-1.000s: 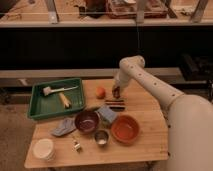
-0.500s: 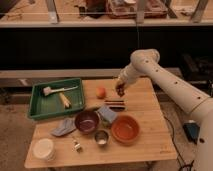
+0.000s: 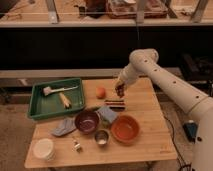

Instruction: Place grapes in red bowl

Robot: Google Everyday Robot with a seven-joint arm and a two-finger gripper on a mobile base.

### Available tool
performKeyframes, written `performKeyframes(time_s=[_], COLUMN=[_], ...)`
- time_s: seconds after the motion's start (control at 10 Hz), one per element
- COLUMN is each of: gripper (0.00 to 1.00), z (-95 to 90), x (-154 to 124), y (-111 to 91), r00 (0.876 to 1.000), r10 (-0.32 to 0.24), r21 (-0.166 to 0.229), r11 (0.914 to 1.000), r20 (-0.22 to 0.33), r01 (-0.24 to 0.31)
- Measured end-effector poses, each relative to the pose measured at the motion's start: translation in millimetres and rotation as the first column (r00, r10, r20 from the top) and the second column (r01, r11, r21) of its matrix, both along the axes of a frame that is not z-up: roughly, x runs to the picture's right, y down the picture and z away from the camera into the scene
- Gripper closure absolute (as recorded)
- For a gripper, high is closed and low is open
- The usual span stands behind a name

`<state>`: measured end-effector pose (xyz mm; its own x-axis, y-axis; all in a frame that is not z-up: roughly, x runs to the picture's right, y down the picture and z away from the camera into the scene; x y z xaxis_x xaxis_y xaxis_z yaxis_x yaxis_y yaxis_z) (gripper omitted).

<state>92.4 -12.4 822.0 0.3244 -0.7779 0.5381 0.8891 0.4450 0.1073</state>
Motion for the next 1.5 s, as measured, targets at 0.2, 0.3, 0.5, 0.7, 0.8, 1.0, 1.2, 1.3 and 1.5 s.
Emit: performKeyframes(time_s=[0.2, 0.3, 0.5, 0.7, 0.8, 1.0, 1.2, 1.3, 1.5], gripper=[1.00, 1.00, 1.00, 0.96, 0.87, 0.65, 0.44, 0.35, 0.21], z=[-18.9, -32.6, -64.7, -87.1, -95.8, -111.9, -117.5, -116.5, -104.4], x=[-0.8, -0.4, 3.5, 5.1, 10.6, 16.4, 24.3, 25.9, 27.2], y=[27.6, 46.1, 85.6, 124.4, 150.9, 190.0, 207.1, 208.1, 200.0], r00=[1.000, 0.999, 0.999, 0.997, 0.995, 0.990, 0.983, 0.981, 0.979], r10=[-0.013, -0.012, 0.002, 0.023, 0.047, 0.089, 0.127, 0.142, 0.162], r21=[-0.012, -0.012, -0.002, -0.006, -0.012, -0.013, -0.007, 0.000, 0.008], r11=[0.9998, 0.9999, 1.0000, 0.9997, 0.9988, 0.9957, 0.9917, 0.9897, 0.9867], r20=[-0.025, -0.034, -0.048, -0.072, -0.090, -0.113, -0.130, -0.130, -0.126], r01=[0.013, 0.011, -0.002, -0.024, -0.048, -0.091, -0.129, -0.143, -0.163])
